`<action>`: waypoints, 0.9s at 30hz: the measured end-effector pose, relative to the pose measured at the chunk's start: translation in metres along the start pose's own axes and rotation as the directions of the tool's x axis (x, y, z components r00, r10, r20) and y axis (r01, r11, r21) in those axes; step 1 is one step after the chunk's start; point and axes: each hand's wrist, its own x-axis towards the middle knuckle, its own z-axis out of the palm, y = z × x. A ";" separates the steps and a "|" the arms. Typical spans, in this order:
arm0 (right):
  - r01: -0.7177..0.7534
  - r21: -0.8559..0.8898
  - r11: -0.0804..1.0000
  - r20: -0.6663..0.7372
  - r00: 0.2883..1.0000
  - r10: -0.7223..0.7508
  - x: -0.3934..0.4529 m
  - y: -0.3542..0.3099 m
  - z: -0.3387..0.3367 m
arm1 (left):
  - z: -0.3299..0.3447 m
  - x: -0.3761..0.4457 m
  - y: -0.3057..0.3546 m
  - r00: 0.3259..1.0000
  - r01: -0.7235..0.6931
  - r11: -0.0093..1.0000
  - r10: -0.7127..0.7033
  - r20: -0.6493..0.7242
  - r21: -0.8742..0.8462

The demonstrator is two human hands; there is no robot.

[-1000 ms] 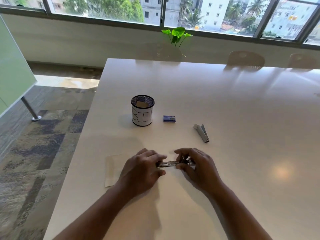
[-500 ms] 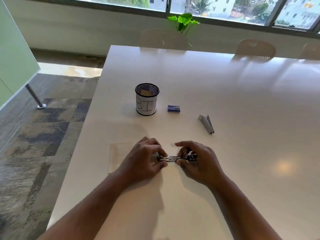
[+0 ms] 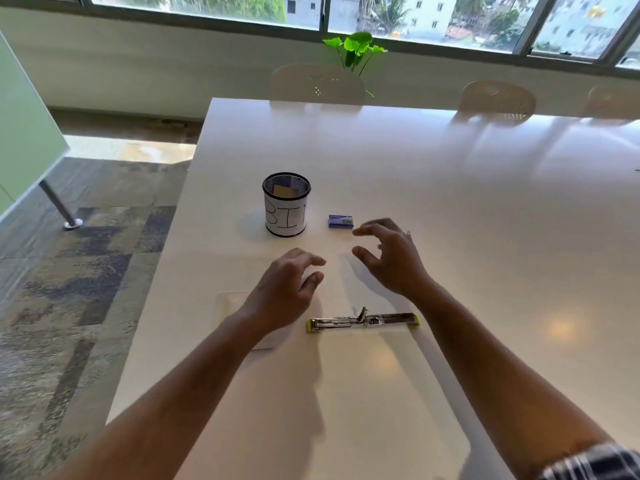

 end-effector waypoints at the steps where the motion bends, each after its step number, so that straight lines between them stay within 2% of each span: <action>1: 0.001 -0.042 0.999 0.017 1.000 0.000 0.010 -0.001 0.004 | 0.003 0.005 -0.002 1.000 -0.001 0.999 0.000 0.019 0.035; 6: -0.011 -0.142 0.990 0.099 0.995 0.025 0.046 0.005 0.026 | 0.016 0.008 -0.012 0.999 -0.010 0.991 0.005 0.038 0.135; 9: -0.025 -0.153 0.988 0.078 0.996 0.037 0.055 0.010 0.035 | 0.019 0.006 -0.017 1.000 -0.019 0.988 0.015 0.023 0.157; 16: -0.121 0.018 0.993 -0.055 0.991 0.121 0.041 0.006 0.039 | 0.017 -0.002 -0.017 0.999 -0.032 0.990 0.037 -0.034 0.135; 19: -0.113 0.139 0.984 -0.107 0.986 0.128 0.024 -0.004 0.032 | 0.014 -0.004 -0.016 0.991 -0.023 0.996 0.033 -0.127 0.085; 21: -0.057 0.212 0.976 -0.108 0.991 0.082 0.010 -0.014 0.022 | 0.013 -0.005 -0.013 0.980 -0.032 0.999 0.035 -0.197 0.020; 24: 0.062 0.286 0.956 -0.071 0.996 -0.044 -0.014 -0.030 0.011 | 0.008 -0.006 -0.011 0.946 -0.143 0.982 0.098 -0.309 -0.125; 27: 0.134 0.318 0.938 -0.110 0.988 -0.105 -0.030 -0.044 0.005 | 0.005 -0.006 -0.016 0.917 -0.222 0.941 0.112 -0.384 -0.256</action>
